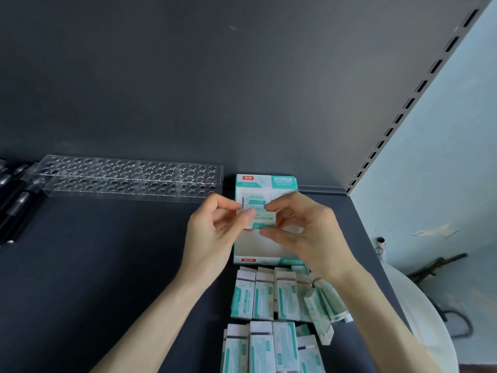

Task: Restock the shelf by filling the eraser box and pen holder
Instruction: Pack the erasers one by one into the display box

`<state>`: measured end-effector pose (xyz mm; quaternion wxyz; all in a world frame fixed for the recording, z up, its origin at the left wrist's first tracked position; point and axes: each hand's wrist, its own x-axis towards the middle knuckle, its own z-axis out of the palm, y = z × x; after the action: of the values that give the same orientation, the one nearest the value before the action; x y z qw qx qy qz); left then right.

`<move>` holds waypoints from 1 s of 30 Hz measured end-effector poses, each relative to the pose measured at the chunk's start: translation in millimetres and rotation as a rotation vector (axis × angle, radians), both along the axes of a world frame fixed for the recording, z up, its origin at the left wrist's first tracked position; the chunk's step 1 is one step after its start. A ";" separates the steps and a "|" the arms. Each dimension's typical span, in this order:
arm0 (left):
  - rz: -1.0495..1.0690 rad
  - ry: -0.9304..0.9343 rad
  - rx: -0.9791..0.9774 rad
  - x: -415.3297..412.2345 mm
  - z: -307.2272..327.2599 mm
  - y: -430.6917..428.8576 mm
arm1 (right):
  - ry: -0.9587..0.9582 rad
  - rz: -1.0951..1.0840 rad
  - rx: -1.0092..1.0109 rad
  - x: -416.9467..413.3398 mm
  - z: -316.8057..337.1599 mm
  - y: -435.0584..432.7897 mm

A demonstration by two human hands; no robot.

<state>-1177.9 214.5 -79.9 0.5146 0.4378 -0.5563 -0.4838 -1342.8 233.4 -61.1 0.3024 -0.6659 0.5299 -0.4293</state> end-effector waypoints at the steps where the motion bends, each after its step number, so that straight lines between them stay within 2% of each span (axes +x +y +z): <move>1: -0.007 -0.045 -0.002 2.7 -1.1 -1.2 | 0.054 -0.004 -0.042 -2.5 -0.8 -1.1; 5: -0.080 -0.371 0.060 10.8 -2.6 -3.6 | 0.274 -0.102 -0.143 -22.9 -4.2 -8.9; 8: -0.186 -0.480 0.121 9.7 -4.6 0.4 | 0.431 -0.166 -0.132 -41.0 -4.0 -14.9; 11: -0.247 -0.518 0.073 9.5 -12.3 -0.2 | 0.600 -0.202 -0.114 -49.7 -6.4 -18.9; 15: -0.227 -0.510 0.070 10.5 -14.0 -2.4 | 0.768 -0.183 -0.071 -45.4 -8.4 -23.1; 25: -0.212 -0.561 0.109 11.5 -18.8 -4.6 | 0.902 -0.152 -0.226 -39.0 -15.0 -31.2; 30: -0.210 -0.564 0.114 11.4 -19.0 -4.6 | 0.902 -0.119 -0.194 -37.3 -20.3 -38.6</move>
<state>-1166.5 209.9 -98.9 0.2616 0.5231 -0.6915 -0.4239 -1380.1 194.8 -81.3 -0.0473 -0.7798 0.6031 -0.1609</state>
